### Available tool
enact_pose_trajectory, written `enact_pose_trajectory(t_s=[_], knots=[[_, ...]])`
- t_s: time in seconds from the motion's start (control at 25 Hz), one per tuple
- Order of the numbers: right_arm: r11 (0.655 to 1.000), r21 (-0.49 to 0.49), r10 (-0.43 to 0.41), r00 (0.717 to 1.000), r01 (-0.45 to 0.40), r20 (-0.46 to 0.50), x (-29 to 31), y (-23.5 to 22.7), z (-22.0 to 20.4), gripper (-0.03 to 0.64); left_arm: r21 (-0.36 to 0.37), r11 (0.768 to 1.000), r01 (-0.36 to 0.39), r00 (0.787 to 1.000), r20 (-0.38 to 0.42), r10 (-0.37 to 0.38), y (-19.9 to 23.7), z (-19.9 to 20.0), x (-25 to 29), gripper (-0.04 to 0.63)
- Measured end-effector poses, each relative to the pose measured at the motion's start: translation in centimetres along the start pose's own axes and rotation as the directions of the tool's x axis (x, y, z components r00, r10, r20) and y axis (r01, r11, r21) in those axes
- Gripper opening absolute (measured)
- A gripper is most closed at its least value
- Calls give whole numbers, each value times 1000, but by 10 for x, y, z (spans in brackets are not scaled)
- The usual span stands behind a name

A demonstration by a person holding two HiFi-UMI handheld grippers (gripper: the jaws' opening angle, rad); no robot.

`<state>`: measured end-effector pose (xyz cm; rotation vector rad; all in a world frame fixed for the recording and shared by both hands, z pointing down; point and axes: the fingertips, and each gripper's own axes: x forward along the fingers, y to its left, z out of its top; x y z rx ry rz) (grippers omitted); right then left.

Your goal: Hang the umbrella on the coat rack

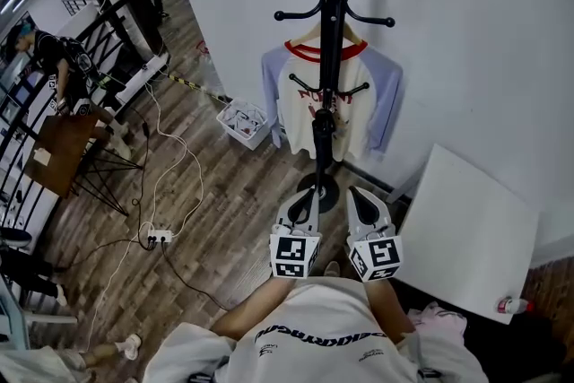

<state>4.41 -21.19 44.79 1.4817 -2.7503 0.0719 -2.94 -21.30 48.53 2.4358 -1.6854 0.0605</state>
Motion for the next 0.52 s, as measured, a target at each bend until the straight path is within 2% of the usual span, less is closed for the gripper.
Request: enact_pose_trajectory(t_s=[0.24, 0.52], knots=[[1000, -4, -4, 1000, 4, -2, 6, -3, -4, -3, 16, 1000, 0, 1000, 4, 0, 5, -4, 6, -3], [1000, -15, 2, 1000, -2, -3, 14, -3, -4, -3, 2, 1000, 5, 1000, 22, -5, 8, -2, 12, -3]])
